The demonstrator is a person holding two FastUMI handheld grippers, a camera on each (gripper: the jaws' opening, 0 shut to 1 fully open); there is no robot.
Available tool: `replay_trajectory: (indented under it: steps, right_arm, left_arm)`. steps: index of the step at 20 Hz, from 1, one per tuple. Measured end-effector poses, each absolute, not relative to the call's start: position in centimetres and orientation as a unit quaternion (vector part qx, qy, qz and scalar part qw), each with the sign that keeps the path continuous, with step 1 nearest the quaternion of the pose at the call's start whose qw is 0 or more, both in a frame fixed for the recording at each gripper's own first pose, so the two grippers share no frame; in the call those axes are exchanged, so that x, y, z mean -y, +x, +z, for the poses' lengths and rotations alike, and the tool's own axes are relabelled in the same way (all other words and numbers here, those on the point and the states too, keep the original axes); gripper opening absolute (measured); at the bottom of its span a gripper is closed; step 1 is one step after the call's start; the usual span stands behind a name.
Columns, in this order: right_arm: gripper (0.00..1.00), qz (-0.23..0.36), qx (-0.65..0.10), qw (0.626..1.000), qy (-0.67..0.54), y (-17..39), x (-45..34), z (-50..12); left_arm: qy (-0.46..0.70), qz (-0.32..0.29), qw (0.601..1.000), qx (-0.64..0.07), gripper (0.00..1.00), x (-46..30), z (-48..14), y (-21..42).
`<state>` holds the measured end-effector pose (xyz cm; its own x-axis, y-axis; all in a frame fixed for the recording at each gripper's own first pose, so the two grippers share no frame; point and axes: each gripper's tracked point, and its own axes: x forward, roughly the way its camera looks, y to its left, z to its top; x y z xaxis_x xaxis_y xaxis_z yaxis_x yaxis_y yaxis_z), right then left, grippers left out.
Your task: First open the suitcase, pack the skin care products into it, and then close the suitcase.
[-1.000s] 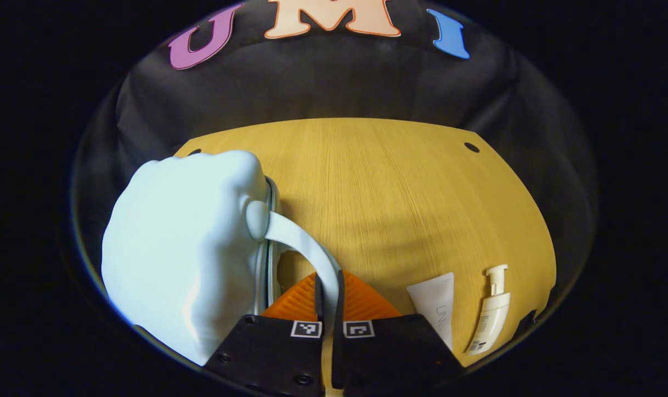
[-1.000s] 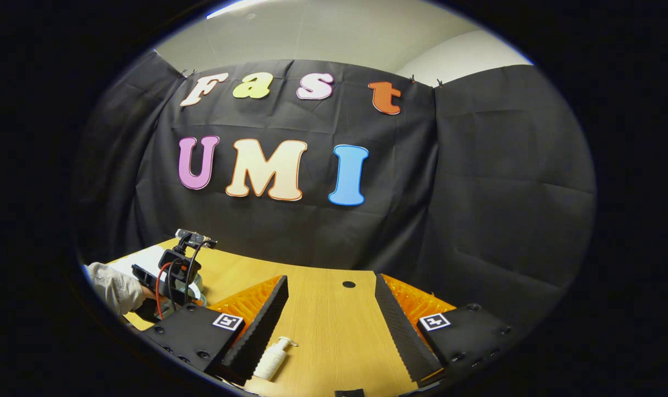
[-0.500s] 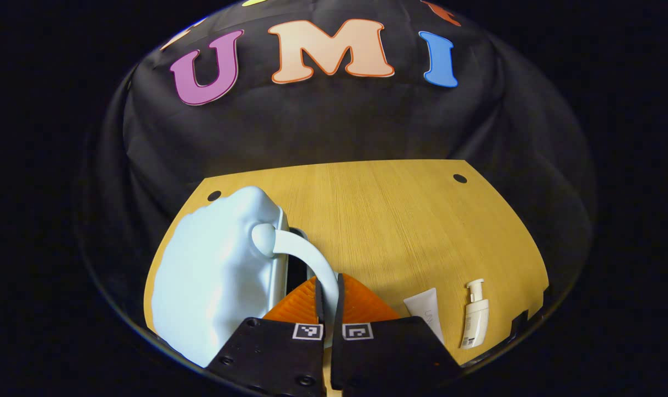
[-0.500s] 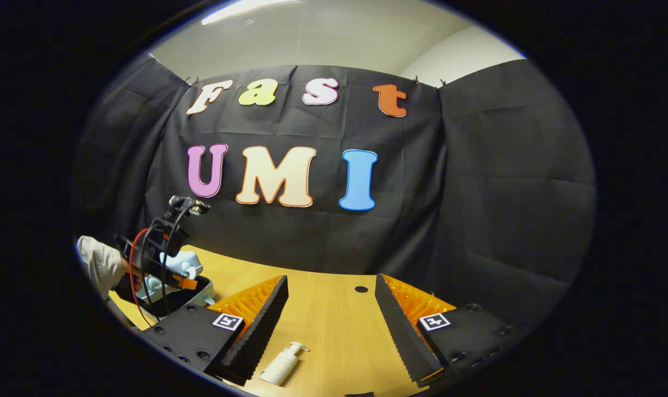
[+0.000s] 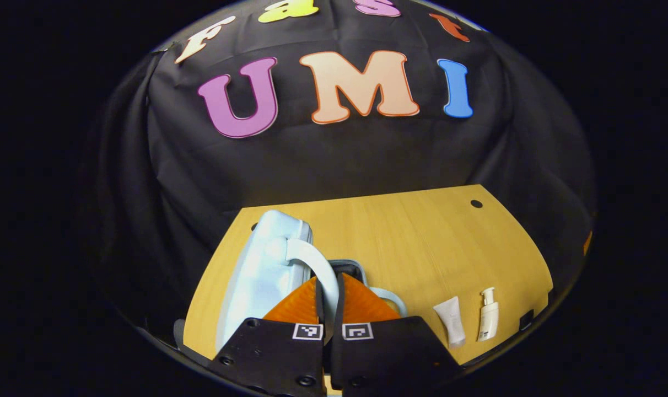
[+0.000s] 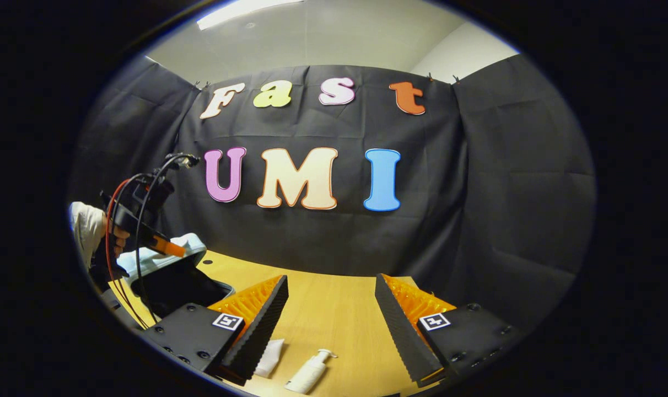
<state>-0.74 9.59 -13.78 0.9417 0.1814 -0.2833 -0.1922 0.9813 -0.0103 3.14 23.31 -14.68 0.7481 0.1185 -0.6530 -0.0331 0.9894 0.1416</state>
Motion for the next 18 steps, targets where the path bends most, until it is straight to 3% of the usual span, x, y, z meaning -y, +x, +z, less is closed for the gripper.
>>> replay_trajectory:
  steps: [7, 18]
  right_arm:
    - [1.00, 0.116, -0.136, 0.984, -0.011, 0.1, -14.9, -14.2]
    - [1.00, 0.121, -0.141, 0.983, -0.013, 0.6, -22.1, -15.3]
  left_arm:
    - [0.088, 0.086, 0.936, -0.329, 0.00, -32.8, -11.6, 3.7]
    - [0.119, 0.133, 0.922, -0.343, 0.00, -46.8, -12.7, 4.1]
